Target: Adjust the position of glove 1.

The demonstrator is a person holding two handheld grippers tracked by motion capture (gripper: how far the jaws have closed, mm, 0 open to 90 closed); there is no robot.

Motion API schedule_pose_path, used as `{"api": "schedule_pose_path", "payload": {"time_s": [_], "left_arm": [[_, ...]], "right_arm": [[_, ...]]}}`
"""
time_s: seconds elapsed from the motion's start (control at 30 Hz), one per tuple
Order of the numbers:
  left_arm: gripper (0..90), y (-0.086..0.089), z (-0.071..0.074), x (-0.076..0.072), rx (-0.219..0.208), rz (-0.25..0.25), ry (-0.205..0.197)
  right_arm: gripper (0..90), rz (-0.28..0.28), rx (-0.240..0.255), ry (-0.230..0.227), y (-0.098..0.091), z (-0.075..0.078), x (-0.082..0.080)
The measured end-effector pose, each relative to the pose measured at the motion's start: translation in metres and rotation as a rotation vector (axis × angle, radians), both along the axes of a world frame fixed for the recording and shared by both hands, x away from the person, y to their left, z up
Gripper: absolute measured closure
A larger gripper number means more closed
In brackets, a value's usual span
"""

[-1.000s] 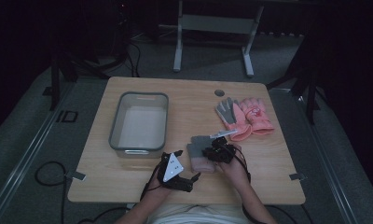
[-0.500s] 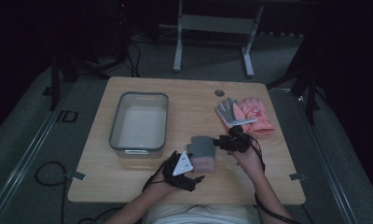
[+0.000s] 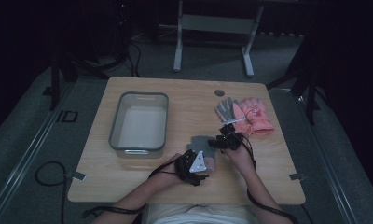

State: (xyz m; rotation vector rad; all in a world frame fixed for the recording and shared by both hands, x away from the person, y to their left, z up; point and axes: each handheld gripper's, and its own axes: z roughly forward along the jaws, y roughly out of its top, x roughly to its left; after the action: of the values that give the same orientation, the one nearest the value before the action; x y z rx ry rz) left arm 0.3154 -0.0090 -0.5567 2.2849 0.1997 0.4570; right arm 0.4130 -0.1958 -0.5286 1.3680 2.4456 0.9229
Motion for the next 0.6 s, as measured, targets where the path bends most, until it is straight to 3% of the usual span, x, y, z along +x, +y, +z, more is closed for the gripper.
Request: {"api": "schedule_pose_path", "payload": {"time_s": [0.1, 0.2, 0.3, 0.33, 0.43, 0.6], "left_arm": [[34.9, -0.004, -0.001, -0.001, 0.056, 0.014, -0.049], [40.7, -0.005, -0.002, 0.0, 0.069, 0.027, -0.069], [47.7, -0.004, -0.002, 0.002, 0.056, 0.022, -0.056], [51.8, -0.001, -0.001, 0.005, 0.022, 0.029, -0.024], [62.7, 0.003, 0.001, 0.01, -0.001, 0.028, 0.011], [68.5, 0.004, 0.004, 0.015, 0.01, 0.019, 0.036]], "right_arm": [[45.5, 0.0, -0.022, 0.024, 0.003, -0.008, 0.001], [46.6, -0.01, -0.008, 0.035, 0.003, -0.012, 0.002], [50.4, -0.021, 0.03, 0.06, 0.002, -0.014, 0.003], [52.3, -0.02, 0.057, 0.078, 0.002, -0.015, 0.004], [54.9, -0.005, 0.089, 0.101, 0.004, -0.015, 0.005], [66.1, 0.016, 0.15, 0.149, 0.01, -0.018, 0.011]]}}
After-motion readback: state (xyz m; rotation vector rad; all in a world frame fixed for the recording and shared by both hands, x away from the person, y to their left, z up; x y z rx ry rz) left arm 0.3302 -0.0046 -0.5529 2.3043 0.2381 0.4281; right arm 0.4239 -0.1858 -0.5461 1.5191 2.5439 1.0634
